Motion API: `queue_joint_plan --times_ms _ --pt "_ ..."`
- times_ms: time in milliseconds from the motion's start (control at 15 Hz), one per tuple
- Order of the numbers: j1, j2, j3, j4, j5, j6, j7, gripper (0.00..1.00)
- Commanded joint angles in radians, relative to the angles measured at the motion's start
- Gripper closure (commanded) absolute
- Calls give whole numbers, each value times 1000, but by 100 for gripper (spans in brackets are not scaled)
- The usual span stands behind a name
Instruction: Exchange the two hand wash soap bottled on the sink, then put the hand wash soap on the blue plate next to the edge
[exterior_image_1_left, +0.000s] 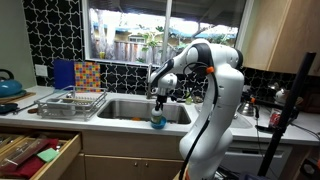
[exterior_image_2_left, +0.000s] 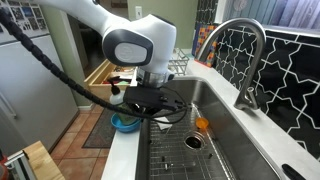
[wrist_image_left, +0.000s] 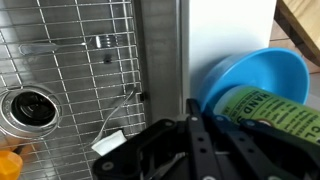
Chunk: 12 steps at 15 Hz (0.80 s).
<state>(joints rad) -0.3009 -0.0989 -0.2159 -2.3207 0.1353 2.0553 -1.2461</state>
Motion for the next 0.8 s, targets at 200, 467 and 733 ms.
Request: queue_joint_plan --times_ms 200,467,733 --pt "36 -44 -39 -44 27 43 -33 64" --pt "41 -57 -50 -42 38 42 -37 77" --pt "45 -65 -57 -46 35 52 -37 86"
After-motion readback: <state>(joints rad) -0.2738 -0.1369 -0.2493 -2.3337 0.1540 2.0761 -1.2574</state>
